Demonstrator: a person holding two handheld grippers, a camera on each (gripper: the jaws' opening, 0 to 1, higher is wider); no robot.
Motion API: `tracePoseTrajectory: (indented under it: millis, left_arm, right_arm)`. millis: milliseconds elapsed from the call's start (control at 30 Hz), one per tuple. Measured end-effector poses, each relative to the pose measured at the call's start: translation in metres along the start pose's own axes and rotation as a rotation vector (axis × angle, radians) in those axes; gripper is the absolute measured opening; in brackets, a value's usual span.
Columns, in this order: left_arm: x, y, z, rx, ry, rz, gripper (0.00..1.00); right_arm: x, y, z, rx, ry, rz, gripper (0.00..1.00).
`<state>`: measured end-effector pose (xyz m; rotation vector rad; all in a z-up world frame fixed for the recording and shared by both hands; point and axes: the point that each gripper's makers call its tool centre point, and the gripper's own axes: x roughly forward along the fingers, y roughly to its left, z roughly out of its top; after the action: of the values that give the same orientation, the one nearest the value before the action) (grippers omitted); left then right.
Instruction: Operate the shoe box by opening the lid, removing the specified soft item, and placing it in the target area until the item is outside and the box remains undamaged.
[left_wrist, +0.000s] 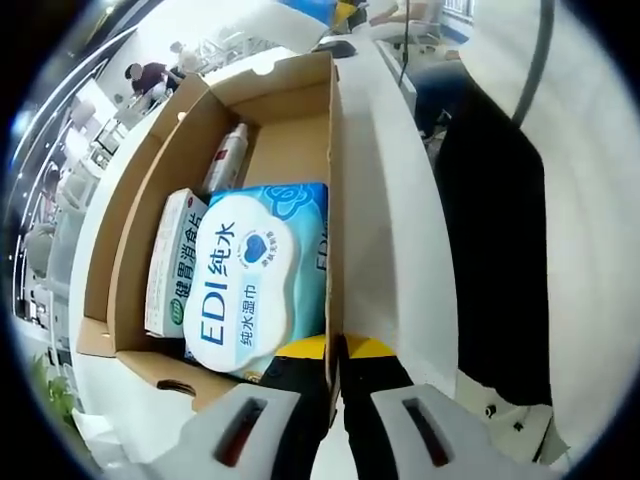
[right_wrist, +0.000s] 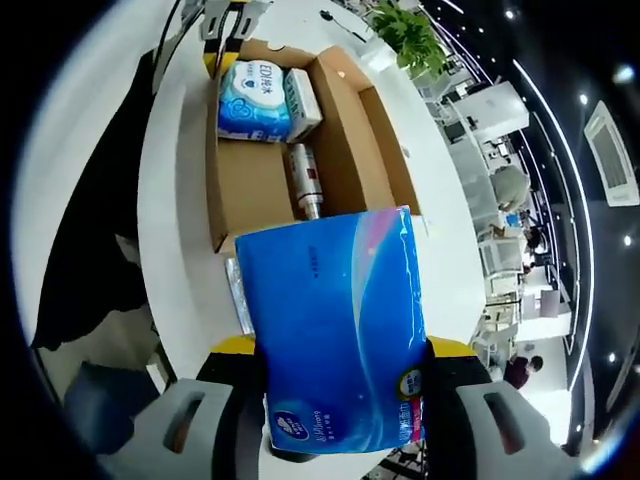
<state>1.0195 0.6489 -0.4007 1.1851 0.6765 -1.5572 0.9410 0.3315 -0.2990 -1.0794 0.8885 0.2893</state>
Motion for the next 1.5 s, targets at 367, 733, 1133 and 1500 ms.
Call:
tracePoseTrajectory:
  millis: [367, 733, 1133, 1500]
  left_arm:
    - [0.007, 0.001, -0.010, -0.006, 0.010, -0.024, 0.02]
    - [0.002, -0.001, -0.003, -0.028, 0.015, -0.018, 0.02]
    - [0.002, -0.001, -0.002, 0.006, 0.005, 0.009, 0.02]
    - [0.004, 0.000, -0.004, -0.012, 0.013, -0.006, 0.02]
  right_arm:
    - [0.014, 0.005, 0.007, -0.090, -0.042, 0.080, 0.62]
    - [0.021, 0.011, 0.006, -0.081, -0.056, 0.128, 0.62]
    - [0.029, 0.016, -0.021, 0.037, -0.016, 0.183, 0.62]
    - [0.022, 0.014, -0.019, 0.004, 0.001, 0.230, 0.62]
